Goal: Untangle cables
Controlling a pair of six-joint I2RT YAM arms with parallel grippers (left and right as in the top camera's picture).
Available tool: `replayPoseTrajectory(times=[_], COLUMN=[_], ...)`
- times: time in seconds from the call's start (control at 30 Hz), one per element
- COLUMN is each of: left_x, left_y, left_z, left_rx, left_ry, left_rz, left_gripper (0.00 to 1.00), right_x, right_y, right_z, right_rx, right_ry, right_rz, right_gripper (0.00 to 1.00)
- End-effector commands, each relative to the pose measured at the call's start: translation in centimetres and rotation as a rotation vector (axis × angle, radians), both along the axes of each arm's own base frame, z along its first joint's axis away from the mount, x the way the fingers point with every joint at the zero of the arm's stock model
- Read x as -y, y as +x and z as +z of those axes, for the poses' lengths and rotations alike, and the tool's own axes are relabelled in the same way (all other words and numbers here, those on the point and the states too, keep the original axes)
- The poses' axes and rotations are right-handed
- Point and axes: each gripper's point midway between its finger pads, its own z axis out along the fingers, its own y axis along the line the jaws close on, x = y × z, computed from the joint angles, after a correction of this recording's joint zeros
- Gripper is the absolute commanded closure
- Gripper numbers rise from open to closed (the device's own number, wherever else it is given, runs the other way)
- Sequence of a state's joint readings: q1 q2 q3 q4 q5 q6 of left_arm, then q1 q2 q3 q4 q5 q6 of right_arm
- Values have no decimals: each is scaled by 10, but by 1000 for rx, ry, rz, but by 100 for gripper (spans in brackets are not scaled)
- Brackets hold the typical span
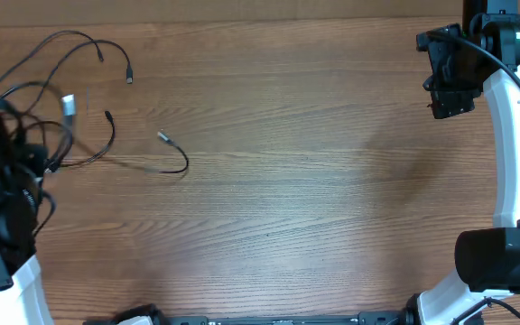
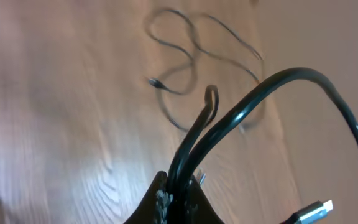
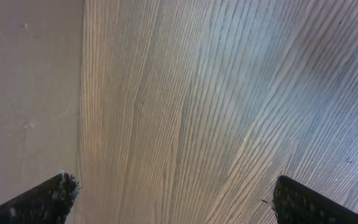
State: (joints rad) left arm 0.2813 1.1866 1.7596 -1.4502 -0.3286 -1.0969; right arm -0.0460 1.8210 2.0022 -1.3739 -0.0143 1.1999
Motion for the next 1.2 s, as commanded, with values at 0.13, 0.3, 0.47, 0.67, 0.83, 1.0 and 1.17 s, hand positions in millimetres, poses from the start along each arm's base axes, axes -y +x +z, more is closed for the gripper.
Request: replayPoseTrajectory(times=[0.13,0.3,0.47,0.67,0.83,1.0,1.17], left_x=[-57,-73,-79,-85,-95,-105,-109], left_y=[-56,-89,-124,-138,-126,-102,-93], left_z=[1,-5,-23,-66,-113,-152,-183], left_rx=[2,-26,-57,-143,-211,-277,-369], left_ry=[4,-19,-62,-84,-118,-159,-217], left_rz=[378,545,780,930,923,807,786], left_gripper=[96,96,96,95,95,95,94], right_x=[3,3,3,3,3,3,3], right_y=[-4,-4,-4,-4,-4,-4,-4], right_z=[12,12,12,12,12,12,12], right_rx=[33,33,33,33,33,33,33], right_ry=[-15,-15,-15,-15,-15,-15,-15], right_rz=[-5,-5,-5,-5,-5,-5,-5], right_gripper=[0,0,0,0,0,0,0])
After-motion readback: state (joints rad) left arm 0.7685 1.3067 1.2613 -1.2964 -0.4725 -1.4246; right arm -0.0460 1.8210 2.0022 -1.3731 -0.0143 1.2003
